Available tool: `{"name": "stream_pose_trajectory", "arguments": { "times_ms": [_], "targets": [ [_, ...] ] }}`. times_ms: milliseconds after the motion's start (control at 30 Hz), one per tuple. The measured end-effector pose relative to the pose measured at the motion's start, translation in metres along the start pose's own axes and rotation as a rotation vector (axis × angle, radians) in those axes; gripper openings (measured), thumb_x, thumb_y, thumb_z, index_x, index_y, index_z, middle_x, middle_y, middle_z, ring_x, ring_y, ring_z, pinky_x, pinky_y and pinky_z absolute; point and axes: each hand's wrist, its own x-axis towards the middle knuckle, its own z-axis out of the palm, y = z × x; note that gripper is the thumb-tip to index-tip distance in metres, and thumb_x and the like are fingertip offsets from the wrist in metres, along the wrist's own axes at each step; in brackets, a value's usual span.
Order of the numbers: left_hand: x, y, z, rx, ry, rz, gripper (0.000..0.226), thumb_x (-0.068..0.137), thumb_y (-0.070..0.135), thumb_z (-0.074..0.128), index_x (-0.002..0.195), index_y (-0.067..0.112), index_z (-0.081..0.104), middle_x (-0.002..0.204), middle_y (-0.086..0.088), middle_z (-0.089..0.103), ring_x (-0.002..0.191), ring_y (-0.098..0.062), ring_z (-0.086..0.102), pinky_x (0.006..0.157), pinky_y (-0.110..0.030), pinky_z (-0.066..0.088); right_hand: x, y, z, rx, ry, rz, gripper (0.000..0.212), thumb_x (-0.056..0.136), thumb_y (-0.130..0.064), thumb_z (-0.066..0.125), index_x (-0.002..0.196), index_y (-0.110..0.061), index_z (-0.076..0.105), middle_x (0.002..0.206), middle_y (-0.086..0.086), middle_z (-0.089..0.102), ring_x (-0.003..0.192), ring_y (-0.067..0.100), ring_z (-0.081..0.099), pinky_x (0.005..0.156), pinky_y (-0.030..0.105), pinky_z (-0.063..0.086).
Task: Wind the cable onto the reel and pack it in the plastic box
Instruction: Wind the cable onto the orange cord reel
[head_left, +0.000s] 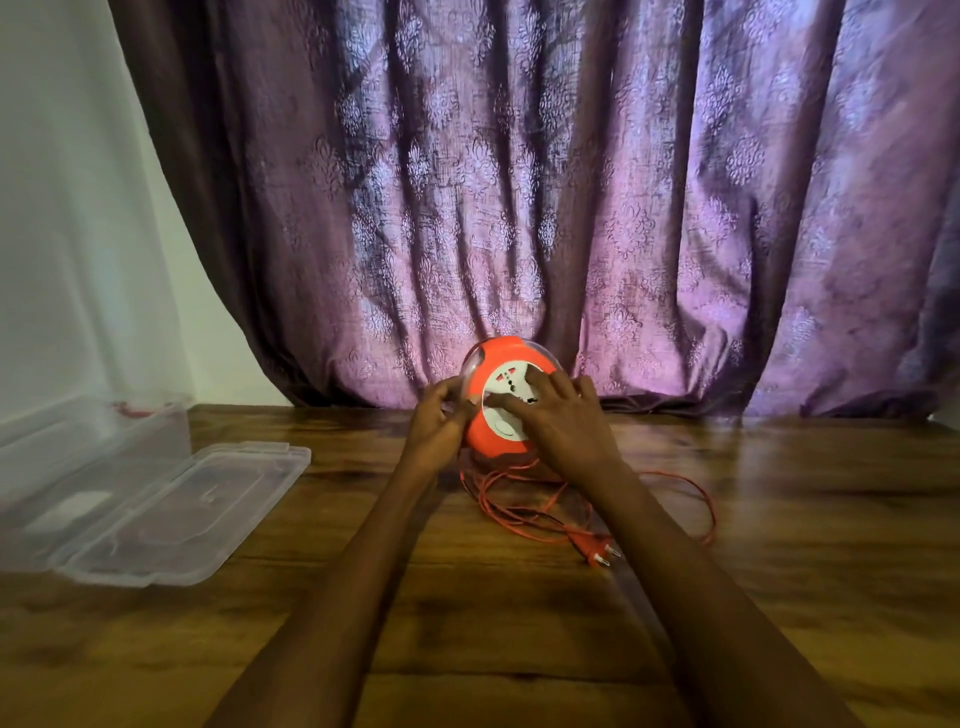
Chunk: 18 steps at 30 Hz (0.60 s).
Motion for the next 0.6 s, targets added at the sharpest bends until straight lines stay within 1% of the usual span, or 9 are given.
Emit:
{"name": "stream_pose_trajectory", "arguments": {
  "times_ms": [100,167,267,300,367,400,467,533,600],
  "targets": [
    [-0.008,-0.002,0.016,-0.025,0.003,0.059,0.033,0.092,0.003,0.064,0.123,0.008,0.055,0.117,-0.016,0.062,0.097,-0.018,0.059,0.081,-0.029,0.056,0.0,0.002,0.004,0.057,0.078,0.228,0.058,0.08,-0.05,0.063,0.136,-0.047,0.046,0.111,0.005,0.07,0.105,0.033,0.058,0.085,0.043,0.039],
    [-0.014,-0.006,0.027,-0.018,0.001,0.099,0.033,0.091,0.005,0.066,0.117,0.019,0.052,0.116,-0.009,0.062,0.101,-0.019,0.059,0.08,-0.025,0.056,-0.002,0.001,0.002,0.241,0.116,0.444,0.061,0.074,-0.061,0.063,0.131,-0.045,0.047,0.1,0.005,0.074,0.097,0.034,0.064,0.082,0.041,0.044],
    [-0.023,-0.012,0.037,0.038,0.026,0.139,0.041,0.084,0.027,0.069,0.12,0.021,0.051,0.119,-0.002,0.06,0.108,-0.02,0.06,0.089,-0.033,0.055,0.007,-0.01,-0.007,0.913,0.053,0.902,0.064,0.072,-0.061,0.067,0.128,-0.034,0.054,0.109,0.006,0.073,0.096,0.029,0.069,0.083,0.04,0.055],
    [-0.024,-0.016,0.038,0.076,0.042,0.166,0.044,0.082,0.035,0.068,0.121,0.023,0.05,0.12,-0.002,0.059,0.11,-0.019,0.06,0.092,-0.038,0.054,0.011,-0.013,-0.01,1.238,0.076,1.046,0.058,0.076,-0.054,0.07,0.122,-0.021,0.061,0.1,0.009,0.075,0.08,0.024,0.072,0.07,0.035,0.058],
    [-0.026,-0.022,0.039,0.098,0.037,0.179,0.044,0.082,0.041,0.066,0.121,0.029,0.05,0.121,-0.004,0.06,0.113,-0.021,0.06,0.094,-0.047,0.053,0.015,-0.016,-0.011,1.709,0.1,1.275,0.041,0.085,-0.044,0.07,0.097,-0.006,0.065,0.069,0.012,0.074,0.037,0.014,0.055,0.038,0.018,0.041],
    [-0.027,-0.023,0.04,0.08,0.032,0.166,0.043,0.083,0.042,0.066,0.121,0.031,0.049,0.122,-0.007,0.061,0.113,-0.025,0.061,0.093,-0.051,0.053,0.015,-0.016,-0.011,1.797,0.088,1.322,0.038,0.087,-0.045,0.069,0.09,-0.007,0.063,0.061,0.012,0.072,0.029,0.011,0.044,0.035,0.014,0.033],
    [-0.027,-0.024,0.04,0.063,0.049,0.16,0.041,0.083,0.044,0.066,0.119,0.034,0.049,0.12,-0.01,0.062,0.112,-0.029,0.062,0.093,-0.054,0.053,0.013,-0.015,-0.009,1.822,0.06,1.297,0.04,0.088,-0.049,0.067,0.087,-0.009,0.061,0.062,0.011,0.073,0.028,0.009,0.038,0.035,0.012,0.03],
    [-0.025,-0.02,0.035,0.047,0.092,0.157,0.037,0.083,0.045,0.065,0.115,0.037,0.05,0.119,-0.01,0.062,0.111,-0.031,0.061,0.095,-0.055,0.051,0.012,-0.014,-0.008,1.763,0.034,1.211,0.04,0.09,-0.047,0.067,0.085,-0.007,0.063,0.063,0.01,0.073,0.03,0.011,0.04,0.036,0.014,0.031],
    [-0.019,-0.015,0.027,-0.027,0.139,0.121,0.04,0.082,0.045,0.065,0.117,0.032,0.052,0.12,-0.012,0.062,0.113,-0.032,0.061,0.096,-0.054,0.051,0.011,-0.012,-0.007,1.617,0.033,1.067,0.032,0.091,-0.04,0.067,0.082,-0.009,0.066,0.061,0.007,0.073,0.041,0.019,0.054,0.038,0.02,0.038]
  ]
}}
